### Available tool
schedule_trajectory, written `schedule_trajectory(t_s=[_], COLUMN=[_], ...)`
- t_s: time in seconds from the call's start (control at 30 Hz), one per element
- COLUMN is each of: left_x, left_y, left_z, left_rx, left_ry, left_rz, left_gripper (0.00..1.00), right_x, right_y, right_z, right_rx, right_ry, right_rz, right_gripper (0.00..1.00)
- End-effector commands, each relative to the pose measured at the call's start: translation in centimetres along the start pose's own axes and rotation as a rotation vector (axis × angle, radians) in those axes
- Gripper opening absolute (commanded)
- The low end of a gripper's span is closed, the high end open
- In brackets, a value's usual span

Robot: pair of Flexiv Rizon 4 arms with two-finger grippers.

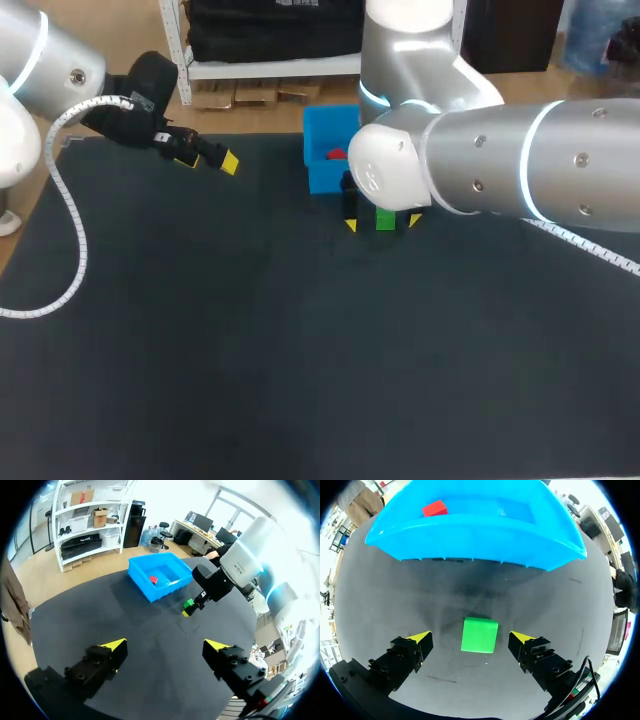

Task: Use the left arm to pick the red cube and place it into the blue plastic box first, then use the right arm to grasp the green cube and put it into the same blue plastic box after the first action is fully finished.

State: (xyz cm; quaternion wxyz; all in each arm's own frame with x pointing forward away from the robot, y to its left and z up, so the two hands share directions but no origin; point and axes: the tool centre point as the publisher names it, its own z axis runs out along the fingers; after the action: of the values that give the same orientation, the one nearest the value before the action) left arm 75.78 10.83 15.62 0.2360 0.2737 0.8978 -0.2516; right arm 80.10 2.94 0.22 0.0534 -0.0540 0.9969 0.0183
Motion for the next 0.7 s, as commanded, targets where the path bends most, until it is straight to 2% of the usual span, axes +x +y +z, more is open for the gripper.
schedule_trajectory(t_s=[0.03,0.43,0.47,0.5,0.53,0.57,0.7], left_x=[-0.08,-0.08,-0.08,-0.08,-0.08,-0.08,-0.08], left_y=[0.16,0.16,0.16,0.16,0.16,0.16,0.16], left_z=[0.02,0.02,0.02,0.02,0.02,0.02,0.02], left_rx=[0.004,0.004,0.004,0.004,0.004,0.004,0.004], left_ry=[0.001,0.001,0.001,0.001,0.001,0.001,0.001], left_rz=[0.002,0.002,0.002,0.002,0.002,0.002,0.002], left_gripper=[1.00,1.00,1.00,1.00,1.00,1.00,1.00], right_x=[0.00,-0.51,-0.54,-0.57,-0.59,-0.61,-0.63], right_y=[-0.30,-0.40,-0.39,-0.38,-0.36,-0.31,-0.12], right_z=[-0.02,0.38,0.42,0.45,0.46,0.47,0.49], right_rx=[0.001,-0.006,-0.007,-0.008,-0.011,-0.012,-0.016], right_ry=[-0.006,0.000,0.000,0.000,0.002,0.002,0.003], right_rz=[0.002,0.001,0.001,0.002,0.001,0.001,0.001], right_gripper=[1.00,0.99,0.62,0.30,0.07,0.00,0.00])
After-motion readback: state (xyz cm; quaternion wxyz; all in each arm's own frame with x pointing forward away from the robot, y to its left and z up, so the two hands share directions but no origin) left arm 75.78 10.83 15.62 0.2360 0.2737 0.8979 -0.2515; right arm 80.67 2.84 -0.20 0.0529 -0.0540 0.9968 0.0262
